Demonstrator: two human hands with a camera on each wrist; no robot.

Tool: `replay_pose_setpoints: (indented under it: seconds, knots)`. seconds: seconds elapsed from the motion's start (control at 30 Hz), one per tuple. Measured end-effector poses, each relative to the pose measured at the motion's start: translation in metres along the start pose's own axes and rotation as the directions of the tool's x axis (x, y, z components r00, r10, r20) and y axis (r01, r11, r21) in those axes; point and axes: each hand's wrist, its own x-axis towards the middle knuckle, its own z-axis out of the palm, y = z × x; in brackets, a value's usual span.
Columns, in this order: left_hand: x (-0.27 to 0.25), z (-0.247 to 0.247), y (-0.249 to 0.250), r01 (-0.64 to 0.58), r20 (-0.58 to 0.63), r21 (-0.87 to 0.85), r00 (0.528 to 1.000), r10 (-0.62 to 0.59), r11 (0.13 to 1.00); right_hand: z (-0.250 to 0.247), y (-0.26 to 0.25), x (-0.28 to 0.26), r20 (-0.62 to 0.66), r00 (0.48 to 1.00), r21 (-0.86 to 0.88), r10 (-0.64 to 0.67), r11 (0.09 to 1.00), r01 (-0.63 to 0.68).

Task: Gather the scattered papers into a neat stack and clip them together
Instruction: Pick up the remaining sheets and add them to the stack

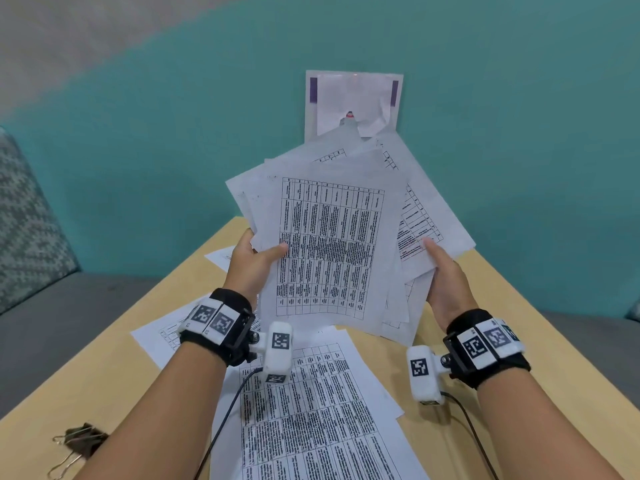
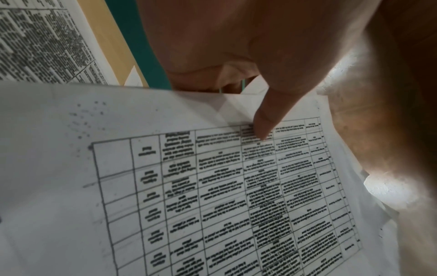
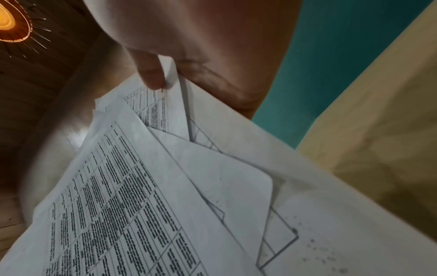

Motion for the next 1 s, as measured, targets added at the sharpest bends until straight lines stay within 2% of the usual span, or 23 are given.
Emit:
replay_pose_setpoints:
  seconds: [0.1,0.2,0.37,0.57,0.77,1.0]
  knots:
    - [-0.002,0.002,0.003,-0.027,0.009,0.008,1.0,0.027,1.0,-0.002,0.0,0.003,-0.023,1.0,0.052,0.005,0.999,-0.004]
    - [-0.006,0.004,0.008,-0.068,0.039,0.015,0.997,0.067,0.998,-0.003,0.001,0.005,-0.075,0.997,-0.021,-0.021,1.0,0.019]
    - [-0.004,0.002,0.01,-0.079,0.033,0.032,0.996,0.078,0.996,-0.003,0.003,0.006,-0.062,0.993,-0.131,-0.099,0.987,0.091]
    - [0.002,-0.002,0.004,-0.009,-0.118,-0.015,0.993,0.007,1.0,-0.004,-0.001,0.002,-0.074,0.996,-0.057,-0.041,0.998,0.037]
    - [-0.002,-0.002,0.009,0.012,-0.103,-0.187,0.994,-0.031,0.982,0.0,0.002,0.002,-0.106,0.991,-0.13,-0.08,0.989,0.066]
    - [-0.006,0.0,0.011,0.0,-0.103,-0.141,0.995,-0.014,0.99,-0.001,-0.001,0.001,-0.116,0.993,-0.063,-0.021,0.998,0.014]
